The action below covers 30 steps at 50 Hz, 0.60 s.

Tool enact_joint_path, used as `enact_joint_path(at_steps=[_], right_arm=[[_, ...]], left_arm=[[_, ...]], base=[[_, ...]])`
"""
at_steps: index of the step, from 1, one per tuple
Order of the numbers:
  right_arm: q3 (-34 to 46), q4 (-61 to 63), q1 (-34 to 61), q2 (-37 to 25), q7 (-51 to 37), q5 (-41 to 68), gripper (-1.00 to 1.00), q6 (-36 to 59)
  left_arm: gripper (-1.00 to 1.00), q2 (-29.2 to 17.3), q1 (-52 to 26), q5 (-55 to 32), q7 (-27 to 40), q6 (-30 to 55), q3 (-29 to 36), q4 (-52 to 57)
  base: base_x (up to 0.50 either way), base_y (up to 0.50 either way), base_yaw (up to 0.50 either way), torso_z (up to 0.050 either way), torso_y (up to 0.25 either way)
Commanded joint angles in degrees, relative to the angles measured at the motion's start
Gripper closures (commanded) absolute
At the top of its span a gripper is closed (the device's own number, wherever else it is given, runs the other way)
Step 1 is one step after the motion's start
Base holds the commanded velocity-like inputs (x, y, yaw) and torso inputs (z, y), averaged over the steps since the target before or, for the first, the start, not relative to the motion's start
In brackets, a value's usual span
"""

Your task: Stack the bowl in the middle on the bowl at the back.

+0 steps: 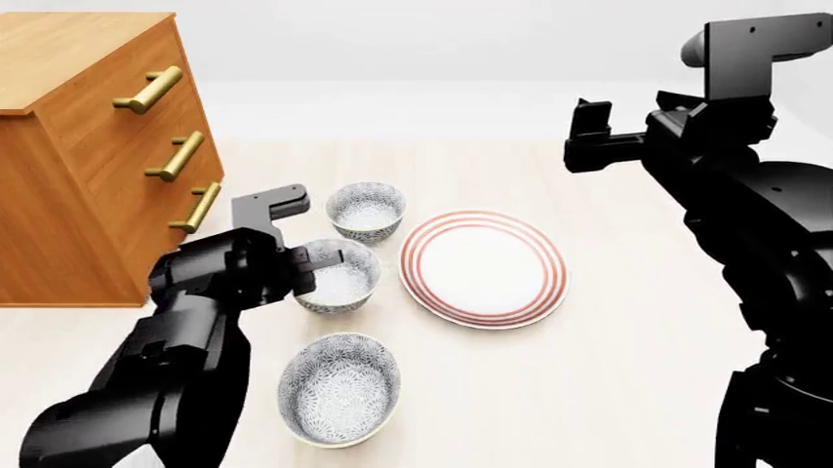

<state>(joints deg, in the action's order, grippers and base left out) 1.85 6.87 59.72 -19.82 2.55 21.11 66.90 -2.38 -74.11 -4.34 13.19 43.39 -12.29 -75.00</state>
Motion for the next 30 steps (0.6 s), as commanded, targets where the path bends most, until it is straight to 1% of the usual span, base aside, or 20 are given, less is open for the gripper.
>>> enact_joint_path(at_steps=[1, 15, 16, 19, 21, 26, 30], right_arm=[[0.11, 0.21, 0.20, 0.01, -0.23, 0.25, -1.00, 0.17], [0.14, 1.18, 0.40, 0.27, -0.72, 0.74, -1.00, 0.85], [0.14, 1.36, 0.43, 0.30, -0.79, 0.78, -1.00, 0.98], [0.11, 1.85, 0.51, 0.39, -0.98, 0.94, -1.00, 1.34], [0.05, 2.30, 0.55, 0.46, -1.12, 1.09, -1.00, 1.68], [-0.25, 3.48, 0.70, 0.48, -1.50, 1.46, -1.00, 2.61], [-0.48, 4.41, 0.76, 0.51, -1.83, 1.72, -1.00, 3.28]], left_arm=[[1.00, -1.33, -1.10, 2.77, 0.09, 0.27, -0.56, 0.05], [1.00, -4.35, -3.74, 1.96, -2.07, 2.68, -2.29, 0.58], [1.00, -4.36, -3.37, 1.57, -2.41, 4.68, -2.60, 3.17], [1.00, -3.37, 1.11, 0.06, -2.33, 15.58, -3.93, 19.27], [1.00, -2.95, 2.89, -0.89, -2.15, 21.10, -4.89, 27.03], [1.00, -2.49, 5.21, -2.60, -2.06, 29.44, -6.40, 39.11], [1.00, -2.43, 5.01, -3.84, -1.44, 33.86, -8.73, 44.70]], base=[[0.00, 0.00, 0.00, 0.000, 0.000], [0.00, 0.00, 0.00, 0.000, 0.000], [0.00, 0.00, 0.00, 0.000, 0.000], [0.00, 0.00, 0.00, 0.000, 0.000], [0.00, 0.00, 0.00, 0.000, 0.000], [0.00, 0.00, 0.00, 0.000, 0.000], [0.00, 0.00, 0.00, 0.000, 0.000]])
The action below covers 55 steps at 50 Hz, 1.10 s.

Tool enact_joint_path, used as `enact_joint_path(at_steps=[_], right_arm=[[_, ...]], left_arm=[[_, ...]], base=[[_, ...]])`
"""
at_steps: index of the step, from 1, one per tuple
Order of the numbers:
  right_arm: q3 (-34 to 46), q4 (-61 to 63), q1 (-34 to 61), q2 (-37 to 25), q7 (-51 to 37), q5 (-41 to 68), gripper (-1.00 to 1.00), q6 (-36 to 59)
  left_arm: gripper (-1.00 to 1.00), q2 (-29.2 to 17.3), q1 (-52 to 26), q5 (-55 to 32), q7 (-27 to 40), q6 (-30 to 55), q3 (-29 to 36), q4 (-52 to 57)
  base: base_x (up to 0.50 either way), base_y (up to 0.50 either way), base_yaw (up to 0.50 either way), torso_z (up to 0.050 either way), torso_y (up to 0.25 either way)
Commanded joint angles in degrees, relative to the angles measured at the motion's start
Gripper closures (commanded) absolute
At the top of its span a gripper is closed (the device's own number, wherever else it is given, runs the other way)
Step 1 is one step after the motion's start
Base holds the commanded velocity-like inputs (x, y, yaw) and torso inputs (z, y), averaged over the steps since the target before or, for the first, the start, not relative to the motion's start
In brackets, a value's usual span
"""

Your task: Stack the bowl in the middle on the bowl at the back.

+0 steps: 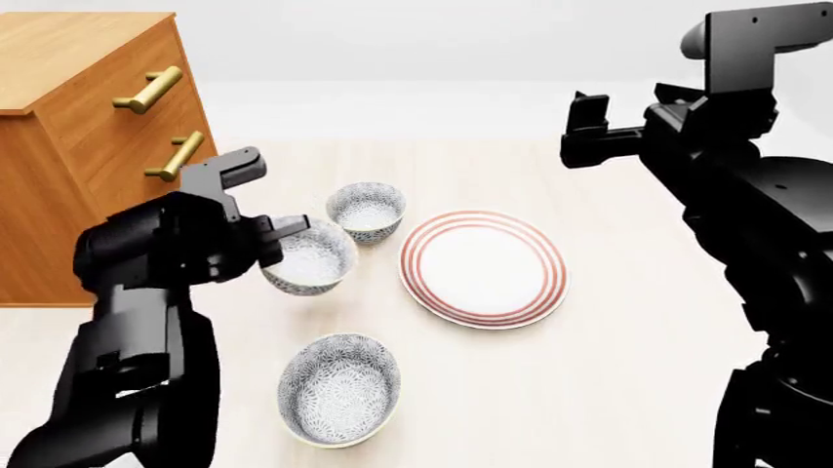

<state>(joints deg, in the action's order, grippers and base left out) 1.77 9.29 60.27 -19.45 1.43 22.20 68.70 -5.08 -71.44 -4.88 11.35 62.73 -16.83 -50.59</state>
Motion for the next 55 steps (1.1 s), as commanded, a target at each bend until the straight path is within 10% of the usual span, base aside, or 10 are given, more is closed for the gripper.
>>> enact_joint_path(at_steps=[1, 10, 19, 27, 55], right_arm=[[-0.43, 2.19, 0.22, 0.16, -0.78, 0.69, -1.00, 1.63], [-0.74, 3.70, 0.45, 0.14, -1.28, 1.24, -1.00, 2.91], [-1.15, 5.93, 0.67, 0.53, -1.93, 2.04, -1.00, 4.53], [-2.28, 9.40, -0.33, 1.23, -2.86, 3.11, -1.00, 6.60], [-3.83, 12.93, -1.63, 1.47, -4.28, 4.71, -1.00, 8.43]], left_arm=[[1.00, 0.32, 2.20, -3.57, 0.58, 15.53, -4.82, 21.28], [1.00, 0.68, 1.80, -9.01, 4.05, 27.23, -10.50, 33.29], [1.00, -10.04, 9.20, -78.69, 55.93, 27.10, -6.63, 34.73], [1.00, -13.76, 15.92, -110.36, 77.39, 23.94, -1.08, 39.62], [1.00, -26.15, 29.00, -128.27, 75.20, 7.67, 15.93, 57.57]], base=[[0.00, 0.00, 0.00, 0.000, 0.000], [0.00, 0.00, 0.00, 0.000, 0.000], [0.00, 0.00, 0.00, 0.000, 0.000], [0.00, 0.00, 0.00, 0.000, 0.000], [0.00, 0.00, 0.00, 0.000, 0.000]])
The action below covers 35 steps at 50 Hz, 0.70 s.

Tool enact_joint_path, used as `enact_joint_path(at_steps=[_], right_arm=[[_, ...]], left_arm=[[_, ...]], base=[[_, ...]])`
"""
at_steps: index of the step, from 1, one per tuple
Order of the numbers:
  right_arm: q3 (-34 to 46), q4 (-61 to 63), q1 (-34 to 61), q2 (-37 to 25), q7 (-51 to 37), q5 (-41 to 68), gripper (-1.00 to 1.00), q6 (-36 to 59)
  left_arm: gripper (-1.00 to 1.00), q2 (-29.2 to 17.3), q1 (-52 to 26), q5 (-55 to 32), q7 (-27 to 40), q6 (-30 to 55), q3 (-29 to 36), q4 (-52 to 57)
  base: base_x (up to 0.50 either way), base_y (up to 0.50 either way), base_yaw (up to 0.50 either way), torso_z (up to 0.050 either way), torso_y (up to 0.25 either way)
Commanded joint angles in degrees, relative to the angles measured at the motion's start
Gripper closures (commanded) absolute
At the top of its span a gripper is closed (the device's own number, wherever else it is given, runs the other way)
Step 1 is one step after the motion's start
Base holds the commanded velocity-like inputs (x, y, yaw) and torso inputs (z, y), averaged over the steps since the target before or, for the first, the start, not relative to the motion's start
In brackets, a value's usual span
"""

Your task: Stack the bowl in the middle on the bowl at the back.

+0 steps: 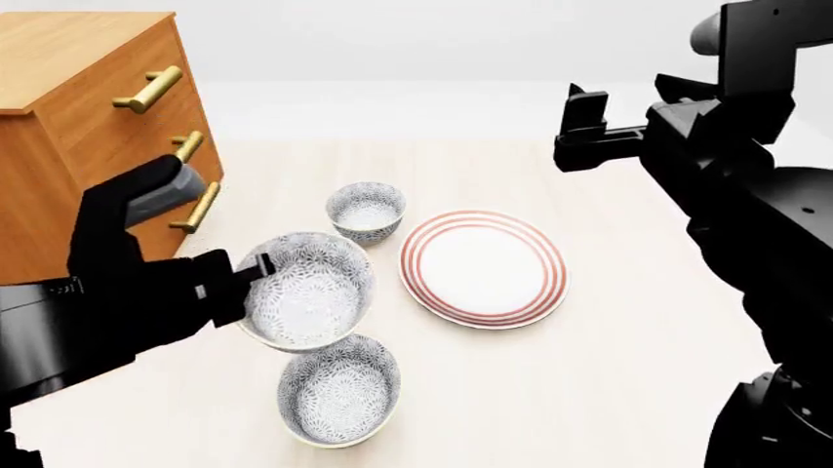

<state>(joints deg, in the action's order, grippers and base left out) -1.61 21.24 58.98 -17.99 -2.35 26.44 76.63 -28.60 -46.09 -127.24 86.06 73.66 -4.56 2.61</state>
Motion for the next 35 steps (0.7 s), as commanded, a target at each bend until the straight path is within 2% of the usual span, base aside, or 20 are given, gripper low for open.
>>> enact_joint_path(at_steps=[1, 18, 35], right_arm=[[-0.50, 1.04, -0.40, 0.00, -0.54, 0.51, -1.00, 0.52], [-1.30, 2.53, -0.90, -0.37, -1.27, 1.32, -1.00, 1.64], [-1.44, 2.94, -1.35, -0.75, -1.83, 1.85, -1.00, 2.09]], left_arm=[[1.00, -2.72, 3.81, -6.02, 0.42, -3.45, 3.88, 4.57], [1.00, -3.98, 4.90, -6.53, -1.41, -5.46, 6.45, 6.84], [1.00, -3.68, 5.60, -2.44, -4.68, -5.58, 7.49, 5.99]], base=[[0.00, 0.00, 0.00, 0.000, 0.000], [0.00, 0.00, 0.00, 0.000, 0.001], [0.00, 0.00, 0.00, 0.000, 0.000]])
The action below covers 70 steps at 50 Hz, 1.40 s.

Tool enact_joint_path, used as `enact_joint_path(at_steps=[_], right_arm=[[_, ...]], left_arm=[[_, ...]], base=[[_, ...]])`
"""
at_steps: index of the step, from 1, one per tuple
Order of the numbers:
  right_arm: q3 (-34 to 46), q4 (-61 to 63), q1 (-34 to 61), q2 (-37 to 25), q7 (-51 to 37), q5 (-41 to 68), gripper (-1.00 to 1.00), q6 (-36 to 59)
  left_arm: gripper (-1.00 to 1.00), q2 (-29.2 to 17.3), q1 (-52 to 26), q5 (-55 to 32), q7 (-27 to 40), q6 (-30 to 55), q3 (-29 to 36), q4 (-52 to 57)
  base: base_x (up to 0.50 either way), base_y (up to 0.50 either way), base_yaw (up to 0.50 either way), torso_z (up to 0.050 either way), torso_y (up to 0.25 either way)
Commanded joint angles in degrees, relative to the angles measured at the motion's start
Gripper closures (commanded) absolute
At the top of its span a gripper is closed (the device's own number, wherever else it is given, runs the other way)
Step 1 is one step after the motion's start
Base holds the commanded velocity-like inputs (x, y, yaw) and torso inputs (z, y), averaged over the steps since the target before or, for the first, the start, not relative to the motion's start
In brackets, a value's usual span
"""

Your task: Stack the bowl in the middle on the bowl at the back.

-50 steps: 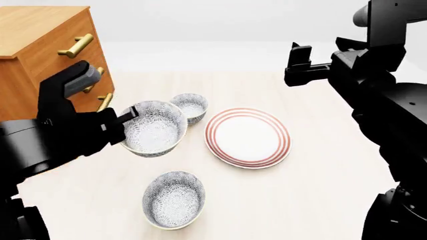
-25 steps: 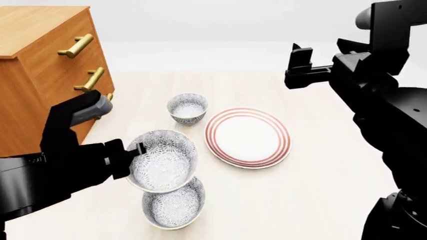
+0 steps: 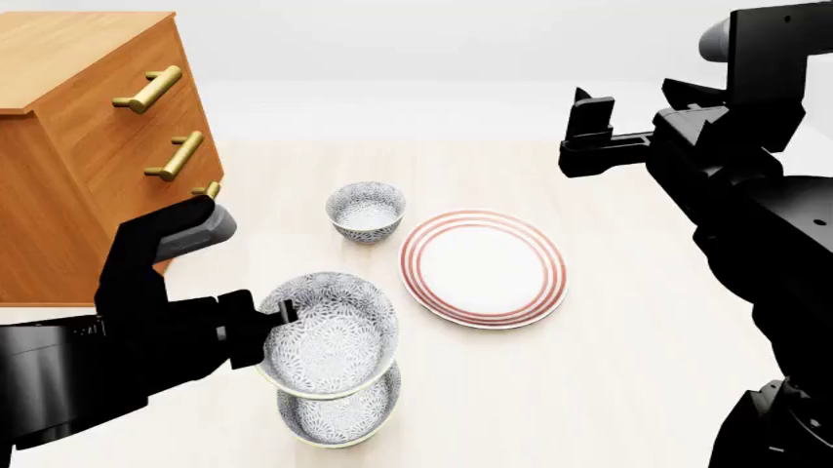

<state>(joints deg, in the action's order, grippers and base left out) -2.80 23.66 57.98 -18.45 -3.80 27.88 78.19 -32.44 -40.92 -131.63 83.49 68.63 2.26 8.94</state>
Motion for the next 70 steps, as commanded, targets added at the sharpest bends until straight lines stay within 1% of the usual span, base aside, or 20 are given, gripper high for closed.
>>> enact_joint_path(at_steps=[1, 25, 42, 70], right_arm=[[-0.30, 0.65, -0.35, -0.34, -0.44, 0.47, -1.00, 0.70], [-1.33, 2.15, -0.83, -0.99, -1.35, 1.68, -1.00, 2.31], [-0.83, 1.51, -0.83, -1.19, -1.73, 1.99, -1.00, 1.80], [-0.73, 1.39, -1.47, -1.39, -2.45, 2.77, -1.00, 1.34]], left_arm=[[1.00, 0.21, 0.55, 2.06, -2.21, -0.58, 0.82, -0.37], [1.00, 0.35, 2.36, 5.52, -5.33, -0.71, 2.13, -0.54], [1.00, 1.15, 2.93, 12.46, -9.49, -0.06, 2.61, -3.15], [1.00, 0.41, 4.36, 13.05, -10.71, -1.20, 3.51, -2.47]], base=[[0.00, 0.00, 0.00, 0.000, 0.000], [0.00, 0.00, 0.00, 0.000, 0.000], [0.00, 0.00, 0.00, 0.000, 0.000], [0.00, 0.00, 0.00, 0.000, 0.000]])
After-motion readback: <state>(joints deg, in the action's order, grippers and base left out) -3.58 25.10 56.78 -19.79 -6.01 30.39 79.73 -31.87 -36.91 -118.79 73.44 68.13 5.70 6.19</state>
